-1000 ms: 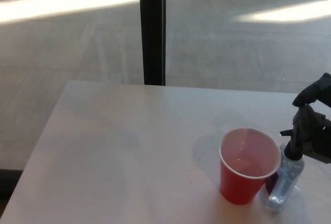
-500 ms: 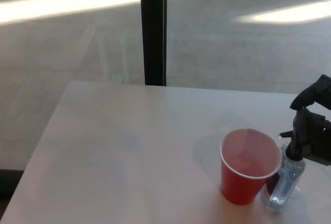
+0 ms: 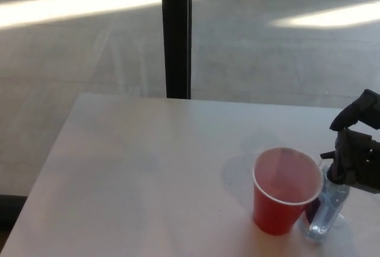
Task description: The robot uses its right hand fist to press the hand soap kept in the middle of the table to get liquid hand soap out
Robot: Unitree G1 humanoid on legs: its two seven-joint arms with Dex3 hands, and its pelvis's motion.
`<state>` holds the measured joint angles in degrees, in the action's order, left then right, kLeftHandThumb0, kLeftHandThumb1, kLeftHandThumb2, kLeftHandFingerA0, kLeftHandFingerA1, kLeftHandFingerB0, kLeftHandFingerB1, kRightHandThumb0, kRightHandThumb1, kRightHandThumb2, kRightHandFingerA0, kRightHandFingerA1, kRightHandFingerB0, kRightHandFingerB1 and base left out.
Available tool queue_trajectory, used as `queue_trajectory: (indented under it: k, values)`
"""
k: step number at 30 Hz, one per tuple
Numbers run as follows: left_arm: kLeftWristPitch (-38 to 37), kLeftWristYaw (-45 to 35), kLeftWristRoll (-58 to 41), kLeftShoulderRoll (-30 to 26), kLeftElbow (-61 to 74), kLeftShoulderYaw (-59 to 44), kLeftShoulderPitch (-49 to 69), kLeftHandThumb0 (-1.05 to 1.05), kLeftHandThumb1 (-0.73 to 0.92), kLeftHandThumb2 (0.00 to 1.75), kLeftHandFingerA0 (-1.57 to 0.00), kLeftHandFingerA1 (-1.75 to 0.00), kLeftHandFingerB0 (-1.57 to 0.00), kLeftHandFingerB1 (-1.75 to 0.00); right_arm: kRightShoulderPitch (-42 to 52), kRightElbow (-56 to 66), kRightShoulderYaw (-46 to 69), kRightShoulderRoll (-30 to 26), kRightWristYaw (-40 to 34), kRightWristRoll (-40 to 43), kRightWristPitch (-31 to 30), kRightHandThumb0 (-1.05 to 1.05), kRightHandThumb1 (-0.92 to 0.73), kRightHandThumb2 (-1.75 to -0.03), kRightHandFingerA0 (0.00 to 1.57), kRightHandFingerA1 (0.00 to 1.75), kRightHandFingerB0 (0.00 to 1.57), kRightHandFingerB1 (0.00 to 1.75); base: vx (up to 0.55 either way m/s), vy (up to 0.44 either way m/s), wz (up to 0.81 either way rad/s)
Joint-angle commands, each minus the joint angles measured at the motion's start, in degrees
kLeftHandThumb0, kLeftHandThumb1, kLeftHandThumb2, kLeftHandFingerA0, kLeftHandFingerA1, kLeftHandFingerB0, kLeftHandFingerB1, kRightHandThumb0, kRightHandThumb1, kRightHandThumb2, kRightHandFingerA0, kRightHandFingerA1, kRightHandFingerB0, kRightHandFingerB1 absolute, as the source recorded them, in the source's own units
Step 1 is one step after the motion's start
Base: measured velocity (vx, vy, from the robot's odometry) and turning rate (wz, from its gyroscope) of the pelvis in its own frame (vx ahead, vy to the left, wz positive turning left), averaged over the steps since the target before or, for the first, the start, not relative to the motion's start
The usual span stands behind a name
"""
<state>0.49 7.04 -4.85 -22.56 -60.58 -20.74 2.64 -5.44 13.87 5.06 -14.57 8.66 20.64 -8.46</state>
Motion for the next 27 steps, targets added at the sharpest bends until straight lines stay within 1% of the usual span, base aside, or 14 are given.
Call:
queue_trajectory:
  k: [1, 3, 4, 7, 13, 14, 16, 17, 20, 21, 22, 25, 26, 27]
  values:
    - [-0.4, 1.0, 0.3, -1.0, 0.0, 0.3, 0.1, -0.3, 0.41, 0.99, -0.69, -0.89, -0.53, -0.78, 4.6, -4.3, -1.4, 0.6, -1.2, -2.1, -7.3, -0.26, -0.6, -1.1, 1.03, 1.75, 0.77, 1.53, 0.0, 0.0, 0.0]
    - [-0.1, 0.9, -0.3, -0.8, 0.2, -0.2, 0.1, -0.29, 0.42, 1.0, -0.64, -0.86, -0.51, -0.76, 4.7, -4.3, -1.3, 0.9, -1.5, -1.9, -7.4, -0.26, -0.6, -1.11, 1.04, 1.75, 0.77, 1.53, 0.0, 0.0, 0.0]
    - [-0.6, 0.7, -0.2, -0.9, -0.2, -0.2, 0.1, -0.3, 0.42, 0.98, -0.72, -0.92, -0.52, -0.78, 4.7, -4.5, -1.3, 1.0, -1.3, -1.8, -7.1, -0.26, -0.61, -1.1, 1.05, 1.75, 0.78, 1.51, 0.0, 0.0, 0.0]
    - [-0.9, 0.5, -0.3, -1.1, -1.2, -0.3, -0.3, -0.3, 0.43, 0.97, -0.73, -0.94, -0.52, -0.78, 4.7, -5.1, -1.4, 1.2, -0.9, -1.9, -6.3, -0.26, -0.6, -1.12, 1.06, 1.75, 0.78, 1.51, 0.0, 0.0, 0.0]
    - [0.1, 0.6, -0.3, -1.0, 0.0, -0.2, 0.0, -0.31, 0.43, 0.99, -0.63, -0.84, -0.47, -0.74, 5.1, -5.2, -1.7, 0.7, -0.7, -2.6, -5.5, -0.25, -0.58, -1.17, 1.04, 1.75, 0.78, 1.57, 0.0, 0.0, 0.0]
    - [0.2, 1.2, -0.2, -0.9, 0.1, -0.2, -0.1, -0.31, 0.43, 0.99, -0.68, -0.88, -0.49, -0.75, 5.2, -5.3, -1.8, 0.6, -0.6, -2.6, -5.5, -0.25, -0.58, -1.17, 1.05, 1.75, 0.78, 1.57, 0.0, 0.0, 0.0]
    - [0.3, 1.6, 0.1, -0.9, 0.2, 0.1, -0.1, -0.31, 0.43, 0.99, -0.7, -0.89, -0.5, -0.76, 5.4, -5.9, -1.8, 0.5, -0.2, -2.6, -4.9, -0.25, -0.58, -1.19, 1.05, 1.75, 0.77, 1.58, 0.0, 0.0, 0.0]
    - [0.2, 1.5, 0.7, -1.1, -0.2, 0.7, -0.5, -0.32, 0.43, 0.96, -0.73, -0.92, -0.52, -0.78, 5.6, -6.1, -1.5, 0.4, -0.2, -2.4, -4.9, -0.25, -0.58, -1.18, 1.08, 1.75, 0.69, 1.65, 0.0, 0.0, 0.0]
    - [0.2, 1.6, 0.5, -1.2, -0.5, 0.6, -0.6, -0.32, 0.43, 0.97, -0.7, -0.9, -0.52, -0.77, 5.9, -6.2, -1.6, 0.4, -0.3, -2.4, -4.9, -0.25, -0.6, -1.14, 1.07, 1.75, 0.67, 1.66, 0.0, 0.0, 0.0]
    - [-0.5, 1.2, 0.0, -1.2, -0.6, 0.2, -0.4, -0.31, 0.42, 0.98, -0.71, -0.91, -0.52, -0.78, 5.7, -6.0, -1.4, 0.2, -0.3, -2.2, -5.3, -0.25, -0.61, -1.14, 1.04, 1.75, 0.75, 1.54, 0.0, 0.0, 0.0]
    - [0.0, 1.4, 0.2, -1.1, 0.3, 0.3, -0.1, -0.31, 0.42, 1.0, -0.69, -0.89, -0.52, -0.77, 5.6, -6.1, -1.3, -0.1, -0.1, -2.0, -5.3, -0.26, -0.63, -1.1, 1.02, 1.75, 0.74, 1.54, 0.0, 0.0, 0.0]
    - [0.4, 1.4, 0.0, -1.3, 0.3, 0.2, -0.1, -0.3, 0.42, 1.0, -0.7, -0.9, -0.5, -0.76, 5.3, -6.0, -0.9, -0.9, 0.6, -1.7, -5.5, -0.26, -0.63, -1.1, 1.03, 1.75, 0.74, 1.51, 0.0, 0.0, 0.0]
    - [0.3, 1.4, 0.1, -1.3, 0.3, 0.2, 0.0, -0.3, 0.41, 1.01, -0.71, -0.92, -0.51, -0.78, 4.9, -5.5, -0.7, -1.1, 0.6, -1.3, -6.0, -0.25, -0.68, -1.02, 1.01, 1.75, 0.61, 1.65, 0.0, 0.0, 0.0]
    - [0.2, 1.4, 0.2, -1.4, 0.4, 0.3, 0.1, -0.3, 0.41, 1.01, -0.71, -0.92, -0.51, -0.78, 4.4, -4.8, -0.3, -1.5, 0.6, -0.6, -6.8, -0.25, -0.68, -1.02, 1.01, 1.75, 0.61, 1.65, 0.0, 0.0, 0.0]
